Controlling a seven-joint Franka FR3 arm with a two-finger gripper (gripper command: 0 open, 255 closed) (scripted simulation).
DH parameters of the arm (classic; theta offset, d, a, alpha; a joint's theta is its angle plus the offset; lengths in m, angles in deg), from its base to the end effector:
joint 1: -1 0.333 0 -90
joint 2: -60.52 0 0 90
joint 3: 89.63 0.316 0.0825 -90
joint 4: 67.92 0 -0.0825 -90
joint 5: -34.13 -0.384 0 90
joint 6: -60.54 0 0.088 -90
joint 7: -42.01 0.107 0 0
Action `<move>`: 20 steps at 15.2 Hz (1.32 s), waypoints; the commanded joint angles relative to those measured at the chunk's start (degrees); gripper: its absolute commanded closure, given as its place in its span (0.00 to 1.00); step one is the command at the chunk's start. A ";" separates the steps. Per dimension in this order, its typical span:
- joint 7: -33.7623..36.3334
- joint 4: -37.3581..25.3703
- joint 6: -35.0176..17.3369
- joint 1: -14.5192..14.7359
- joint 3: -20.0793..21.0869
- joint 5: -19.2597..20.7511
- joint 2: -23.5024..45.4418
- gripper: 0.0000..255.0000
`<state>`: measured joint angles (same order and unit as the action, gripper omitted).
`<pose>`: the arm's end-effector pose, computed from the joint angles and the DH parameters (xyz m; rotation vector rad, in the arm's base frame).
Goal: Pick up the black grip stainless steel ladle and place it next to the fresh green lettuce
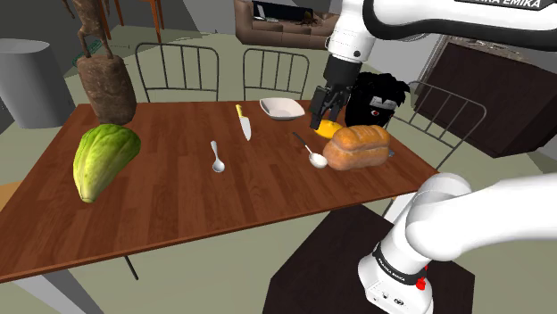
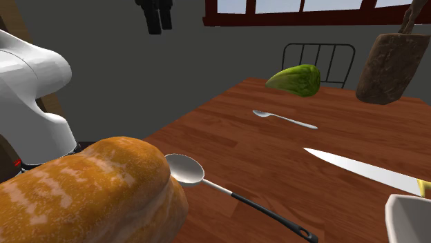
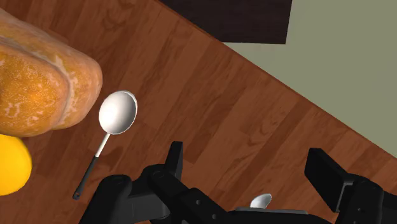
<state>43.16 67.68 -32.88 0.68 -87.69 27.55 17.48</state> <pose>0.3212 0.0235 0.5801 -3.0497 0.0103 -0.0198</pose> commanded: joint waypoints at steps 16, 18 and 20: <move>1.58 2.89 -22.44 -8.45 -7.38 1.93 20.43 0.00; 1.65 2.43 -25.11 -9.38 -8.48 1.78 23.69 0.00; 1.66 1.78 -27.67 -10.25 -9.61 1.46 27.04 0.00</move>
<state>44.92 69.31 -58.76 -9.07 -96.66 29.15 42.80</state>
